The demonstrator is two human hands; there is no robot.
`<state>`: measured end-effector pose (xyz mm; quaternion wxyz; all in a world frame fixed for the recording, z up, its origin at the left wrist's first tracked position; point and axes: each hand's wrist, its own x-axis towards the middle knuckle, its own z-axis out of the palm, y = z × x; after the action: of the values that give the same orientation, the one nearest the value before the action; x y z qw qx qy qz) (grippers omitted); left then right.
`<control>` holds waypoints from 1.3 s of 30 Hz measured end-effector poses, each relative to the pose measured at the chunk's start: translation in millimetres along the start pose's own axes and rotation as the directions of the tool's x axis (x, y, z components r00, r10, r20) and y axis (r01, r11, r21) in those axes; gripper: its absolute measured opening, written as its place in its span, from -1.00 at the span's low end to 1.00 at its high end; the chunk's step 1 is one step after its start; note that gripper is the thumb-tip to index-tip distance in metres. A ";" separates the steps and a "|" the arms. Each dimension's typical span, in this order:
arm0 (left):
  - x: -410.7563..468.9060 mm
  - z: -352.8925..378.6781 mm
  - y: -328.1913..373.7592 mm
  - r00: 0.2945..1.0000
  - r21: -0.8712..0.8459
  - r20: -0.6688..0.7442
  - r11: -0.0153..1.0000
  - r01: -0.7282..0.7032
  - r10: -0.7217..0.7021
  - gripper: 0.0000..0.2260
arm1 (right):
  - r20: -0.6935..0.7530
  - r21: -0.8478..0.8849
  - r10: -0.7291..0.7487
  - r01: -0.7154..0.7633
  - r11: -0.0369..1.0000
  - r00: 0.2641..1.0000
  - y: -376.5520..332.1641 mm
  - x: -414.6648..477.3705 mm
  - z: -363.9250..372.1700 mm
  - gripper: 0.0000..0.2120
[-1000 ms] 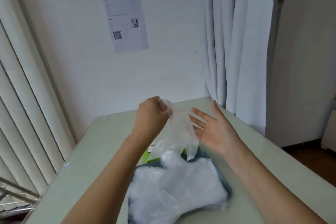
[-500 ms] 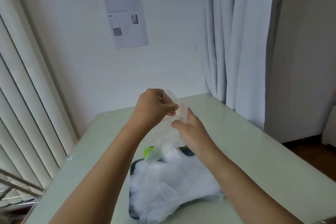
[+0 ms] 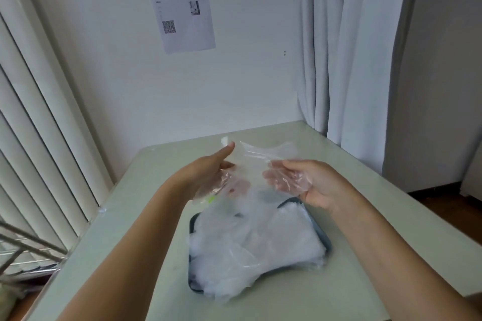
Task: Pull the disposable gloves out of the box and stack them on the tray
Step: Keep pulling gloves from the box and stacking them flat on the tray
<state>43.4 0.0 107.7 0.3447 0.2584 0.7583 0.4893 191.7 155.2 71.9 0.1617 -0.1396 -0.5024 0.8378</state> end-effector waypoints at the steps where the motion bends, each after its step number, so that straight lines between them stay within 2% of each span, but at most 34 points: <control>1: 1.4 -0.9 -5.9 0.999 0.037 0.054 0.999 -0.009 0.007 -0.49 | -0.012 -0.008 0.012 -0.012 1.000 1.000 3.3 3.4 -2.9 -0.78; 4: 10.8 -5.5 -23.5 0.988 0.158 0.154 0.986 -0.046 0.021 -0.63 | -0.049 -0.074 0.090 -0.094 0.993 0.995 18.2 11.7 -11.0 -0.78; 8: 23.9 -3.6 -43.8 0.973 -0.015 0.210 0.995 0.102 -0.097 -0.80 | -0.119 -0.168 0.189 -0.207 0.964 0.975 41.9 20.4 -23.0 -0.79; 11: 35.5 1.1 -64.4 0.944 -0.138 0.247 0.956 0.258 -0.219 -0.75 | -0.182 -0.175 0.266 -0.297 0.939 0.947 63.8 29.3 -33.9 -0.90; 14: 42.7 6.5 -83.2 0.914 -0.060 0.282 0.946 0.320 -0.291 -0.56 | -0.228 -0.181 0.376 -0.418 0.890 0.898 82.6 37.4 -44.5 -0.88; 16: 41.0 9.8 -88.9 0.904 -0.007 0.296 0.945 0.326 -0.310 -0.55 | -0.252 -0.175 0.412 -0.460 0.870 0.875 90.9 42.5 -51.4 -0.87; 20: 32.8 12.7 -88.5 0.859 0.202 0.388 0.940 0.274 -0.334 -0.42 | -0.265 -0.171 0.411 -0.463 0.870 0.872 99.1 51.6 -61.0 -0.84; 24: 31.0 13.1 -92.1 0.821 0.323 0.473 0.930 0.177 -0.320 -0.34 | -0.249 -0.151 0.405 -0.448 0.881 0.880 99.5 51.2 -60.7 -0.87; 27: 27.1 13.5 -99.6 0.773 0.309 0.544 0.934 0.178 -0.327 -0.39 | -0.262 -0.167 0.399 -0.448 0.878 0.879 98.2 50.2 -58.1 -0.86; 30: 17.6 10.6 -104.3 0.776 0.286 0.539 0.938 0.197 -0.328 -0.55 | -0.255 -0.151 0.401 -0.446 0.882 0.880 95.8 46.6 -54.1 -0.85; 32: 13.1 5.2 -107.7 0.771 0.252 0.567 0.952 0.173 -0.290 -0.56 | -0.237 -0.142 0.394 -0.433 0.890 0.888 93.0 42.9 -52.2 -0.84; 35: 6.4 -3.3 -112.7 0.767 0.243 0.585 0.959 0.144 -0.263 -0.51 | -0.197 -0.117 0.380 -0.407 0.906 0.904 93.5 37.5 -52.9 -0.73; 39: -9.8 -6.1 -111.1 0.767 0.344 0.544 0.924 0.168 -0.342 -0.56 | -0.233 -0.172 0.349 -0.392 0.904 0.908 93.1 35.0 -49.1 -0.78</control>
<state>38.7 -53.6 9.9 0.5888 0.3374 0.7003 0.2214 167.2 167.4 -35.6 0.0318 -0.3317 -0.5357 0.7759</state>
